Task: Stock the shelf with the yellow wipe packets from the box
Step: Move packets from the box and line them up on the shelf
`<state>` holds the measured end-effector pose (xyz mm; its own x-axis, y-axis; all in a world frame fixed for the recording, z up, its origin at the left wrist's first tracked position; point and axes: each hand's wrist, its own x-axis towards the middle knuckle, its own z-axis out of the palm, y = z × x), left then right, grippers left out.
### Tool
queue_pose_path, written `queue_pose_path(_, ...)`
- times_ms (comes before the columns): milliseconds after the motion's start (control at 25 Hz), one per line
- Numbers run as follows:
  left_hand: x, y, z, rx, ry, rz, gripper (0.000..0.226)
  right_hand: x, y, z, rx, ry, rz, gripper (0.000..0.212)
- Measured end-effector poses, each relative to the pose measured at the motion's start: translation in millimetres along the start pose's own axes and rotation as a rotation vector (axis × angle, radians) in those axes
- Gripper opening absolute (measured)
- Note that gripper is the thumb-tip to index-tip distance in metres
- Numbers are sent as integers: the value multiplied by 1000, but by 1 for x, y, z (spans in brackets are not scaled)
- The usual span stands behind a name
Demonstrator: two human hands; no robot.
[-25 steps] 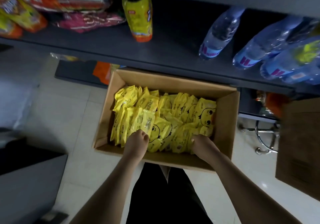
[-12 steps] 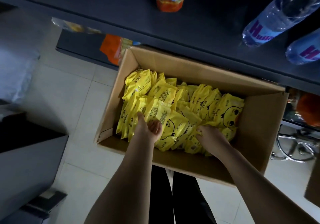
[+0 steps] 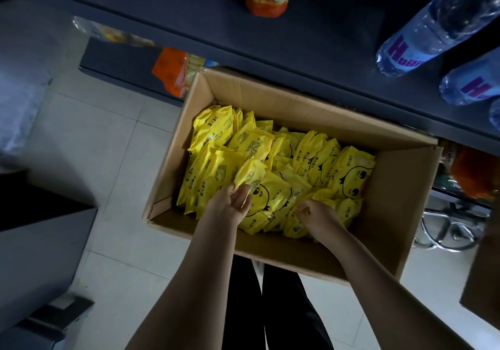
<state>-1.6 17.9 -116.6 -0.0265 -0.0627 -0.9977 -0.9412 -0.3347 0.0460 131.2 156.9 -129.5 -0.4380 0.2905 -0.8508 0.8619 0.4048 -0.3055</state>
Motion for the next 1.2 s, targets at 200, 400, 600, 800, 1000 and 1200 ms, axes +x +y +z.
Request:
queue_pose_path(200,-43,5,-4,142,-182,74,7,-10,-6,-2,253,30,77,26)
queue_pose_path(400,-52,30,-8,443,-274,406,5,-2,-19,22,715,104,255,30)
queue_pose_path(600,-34,47,-16,743,-177,486,5,18,-30,55,919,71,329,30)
queue_pose_path(800,-12,53,-32,826,-58,603,8,33,-32,71,1006,189,465,30)
queue_pose_path(1000,3,51,-30,934,61,768,13,37,-37,78,965,247,451,36)
queue_pose_path(1200,-7,42,-23,1170,98,935,29,28,-39,61,913,346,371,33)
